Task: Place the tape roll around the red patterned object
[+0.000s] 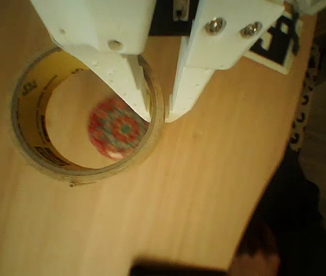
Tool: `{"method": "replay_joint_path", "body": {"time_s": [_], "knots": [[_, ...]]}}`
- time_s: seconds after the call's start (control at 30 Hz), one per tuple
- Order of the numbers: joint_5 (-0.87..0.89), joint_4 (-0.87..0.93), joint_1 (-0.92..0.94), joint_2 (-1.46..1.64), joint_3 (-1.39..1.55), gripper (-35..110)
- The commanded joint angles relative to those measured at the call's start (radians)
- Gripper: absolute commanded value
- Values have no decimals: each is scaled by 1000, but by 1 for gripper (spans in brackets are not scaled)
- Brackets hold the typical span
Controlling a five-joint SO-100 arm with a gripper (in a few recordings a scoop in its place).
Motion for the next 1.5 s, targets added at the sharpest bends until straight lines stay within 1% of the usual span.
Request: {"method": "replay_joint_path", "body": {"time_s": [0.0,0.17,0.23,0.37,0.5,0.6,0.7,0.8,0.9,1.17,1.3,1.47], "knots": [[11,3,-40,-61,-103,0],[31,0,-46,-138,-137,1],[44,0,-46,-135,-117,9],[46,2,-44,-126,-95,18],[48,34,-41,-112,-94,23],[49,127,-38,-80,-120,30],[28,270,-28,-32,-181,35],[3,417,-11,15,-242,36],[-31,483,6,121,-219,36],[-95,492,40,414,14,35],[-89,495,43,477,84,36],[-92,495,51,489,103,36]]}}
